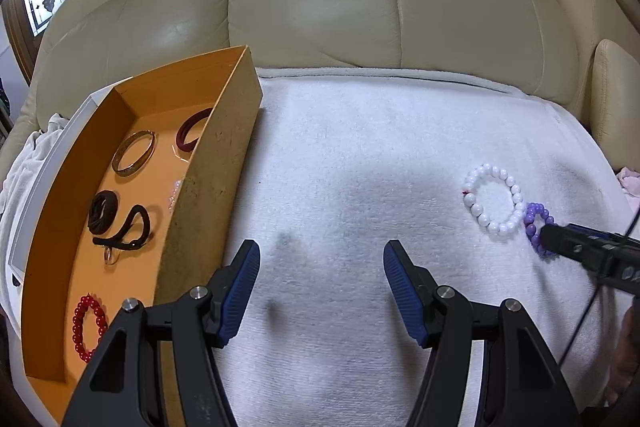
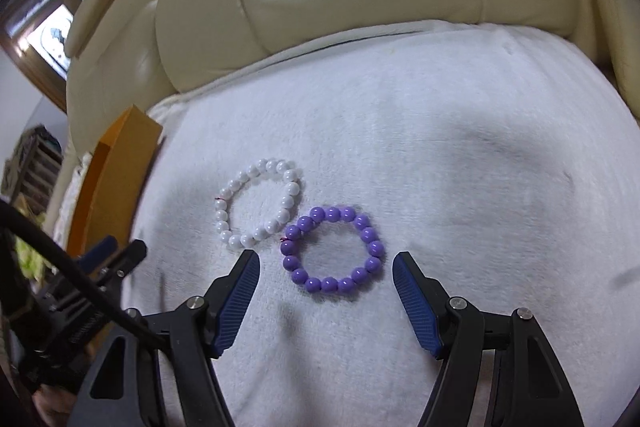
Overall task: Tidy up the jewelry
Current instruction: 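Grasp the purple bead bracelet with the right gripper while the left grasps the white bead bracelet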
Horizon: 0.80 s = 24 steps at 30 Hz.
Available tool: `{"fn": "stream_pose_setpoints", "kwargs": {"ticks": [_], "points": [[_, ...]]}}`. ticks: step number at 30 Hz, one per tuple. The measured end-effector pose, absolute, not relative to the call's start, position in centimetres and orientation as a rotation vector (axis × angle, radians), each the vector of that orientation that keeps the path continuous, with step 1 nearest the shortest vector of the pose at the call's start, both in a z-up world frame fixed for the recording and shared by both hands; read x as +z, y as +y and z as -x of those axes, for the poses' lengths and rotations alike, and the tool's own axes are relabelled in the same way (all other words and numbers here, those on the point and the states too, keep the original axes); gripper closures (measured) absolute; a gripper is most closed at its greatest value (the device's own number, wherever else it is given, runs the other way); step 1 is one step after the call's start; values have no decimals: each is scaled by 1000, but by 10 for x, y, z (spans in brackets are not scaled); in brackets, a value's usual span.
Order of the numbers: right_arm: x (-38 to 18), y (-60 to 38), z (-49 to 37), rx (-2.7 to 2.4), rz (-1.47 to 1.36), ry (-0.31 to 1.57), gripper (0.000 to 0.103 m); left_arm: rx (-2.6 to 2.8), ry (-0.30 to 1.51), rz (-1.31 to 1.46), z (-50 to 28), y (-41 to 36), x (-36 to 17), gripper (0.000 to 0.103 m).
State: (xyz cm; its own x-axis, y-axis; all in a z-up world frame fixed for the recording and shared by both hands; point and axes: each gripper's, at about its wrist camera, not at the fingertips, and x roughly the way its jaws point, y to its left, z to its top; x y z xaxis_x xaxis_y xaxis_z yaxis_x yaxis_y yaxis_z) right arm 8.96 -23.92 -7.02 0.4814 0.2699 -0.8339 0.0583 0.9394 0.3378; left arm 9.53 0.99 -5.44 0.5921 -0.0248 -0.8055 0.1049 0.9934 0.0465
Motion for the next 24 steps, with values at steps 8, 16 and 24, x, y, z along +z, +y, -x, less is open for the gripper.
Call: {"fn": "stream_pose_setpoints", "kwargs": {"ticks": [8,16,24], "points": [[-78,-214,-93,112,-188,1018,69,-91,929,-104,-96,5,-55,38],[-78,-234,-90,53,-185,1044,82,-123,898,-116,-94,-11,-53,38],[-69,-265,-80,17,-212,1026,82,-184,868,-119,-100,-39,-55,38]]}}
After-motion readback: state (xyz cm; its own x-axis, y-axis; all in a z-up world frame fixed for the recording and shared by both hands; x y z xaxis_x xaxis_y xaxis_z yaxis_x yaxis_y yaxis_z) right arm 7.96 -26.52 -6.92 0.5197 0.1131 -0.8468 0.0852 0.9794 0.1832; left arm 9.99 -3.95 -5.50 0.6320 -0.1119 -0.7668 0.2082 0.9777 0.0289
